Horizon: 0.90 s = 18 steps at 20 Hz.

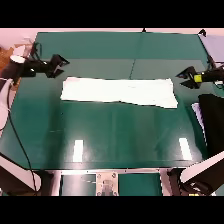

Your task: Fold the shirts.

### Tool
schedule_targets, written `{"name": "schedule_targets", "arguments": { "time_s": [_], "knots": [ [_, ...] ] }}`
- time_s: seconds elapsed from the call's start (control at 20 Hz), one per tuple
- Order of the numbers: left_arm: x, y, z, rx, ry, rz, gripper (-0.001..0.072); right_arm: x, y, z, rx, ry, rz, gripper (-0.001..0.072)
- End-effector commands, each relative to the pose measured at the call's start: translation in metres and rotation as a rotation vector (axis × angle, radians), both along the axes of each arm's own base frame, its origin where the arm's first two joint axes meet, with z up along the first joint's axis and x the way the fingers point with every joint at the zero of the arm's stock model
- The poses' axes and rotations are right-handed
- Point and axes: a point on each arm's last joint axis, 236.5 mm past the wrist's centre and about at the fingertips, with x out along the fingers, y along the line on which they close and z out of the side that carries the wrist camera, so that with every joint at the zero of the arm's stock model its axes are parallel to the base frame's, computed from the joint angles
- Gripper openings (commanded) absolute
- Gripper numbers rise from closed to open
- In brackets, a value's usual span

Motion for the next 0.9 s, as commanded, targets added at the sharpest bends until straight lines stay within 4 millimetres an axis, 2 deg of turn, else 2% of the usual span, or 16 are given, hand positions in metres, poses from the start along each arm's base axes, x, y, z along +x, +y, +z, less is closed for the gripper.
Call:
{"name": "schedule_targets", "arguments": {
  "time_s": [0.0, 0.05, 0.1, 0.15, 0.35, 0.6, 0.65, 0.7, 0.75, 0.8, 0.85],
  "knots": [
    [-0.019, -0.003, 0.018, -0.037, 0.027, -0.105, 0.0711, -0.036, -0.01, -0.023, 0.041, 0.09, 0.103, 0.0608],
    [-0.021, -0.006, 0.017, -0.041, 0.034, -0.117, 0.059, -0.041, -0.004, -0.032, 0.071, 0.103, 0.136, 0.0609],
    [-0.025, -0.008, 0.017, -0.046, 0.044, -0.133, 0.0241, -0.044, 0.005, -0.039, 0.11, 0.117, 0.165, 0.0688],
    [-0.029, -0.011, 0.017, -0.052, 0.052, -0.148, 0.0021, -0.047, 0.016, -0.047, 0.159, 0.124, 0.194, 0.0707],
    [-0.042, -0.018, 0.017, -0.07, 0.084, -0.2, 0.0023, -0.039, 0.047, -0.054, 0.342, 0.069, 0.238, 0.0707],
    [-0.044, -0.02, 0.017, -0.078, 0.089, -0.212, 0.0023, -0.032, 0.067, -0.06, 0.349, 0.072, 0.262, 0.0691],
    [-0.045, -0.024, 0.018, -0.078, 0.089, -0.219, 0.0023, -0.029, 0.069, -0.061, 0.341, 0.068, 0.261, 0.0568],
    [-0.046, -0.03, 0.017, -0.076, 0.088, -0.231, 0.0023, -0.027, 0.072, -0.062, 0.337, 0.067, 0.263, 0.024],
    [-0.048, -0.039, 0.017, -0.066, 0.08, -0.258, 0.0023, -0.027, 0.075, -0.061, 0.337, 0.067, 0.269, 0.0089],
    [-0.05, -0.051, 0.017, -0.055, 0.067, -0.292, 0.0023, -0.027, 0.078, -0.06, 0.338, 0.071, 0.277, 0.0026],
    [-0.052, -0.066, 0.016, -0.043, 0.051, -0.324, 0.0023, -0.026, 0.08, -0.056, 0.335, 0.07, 0.286, 0.002]
  ]
}}
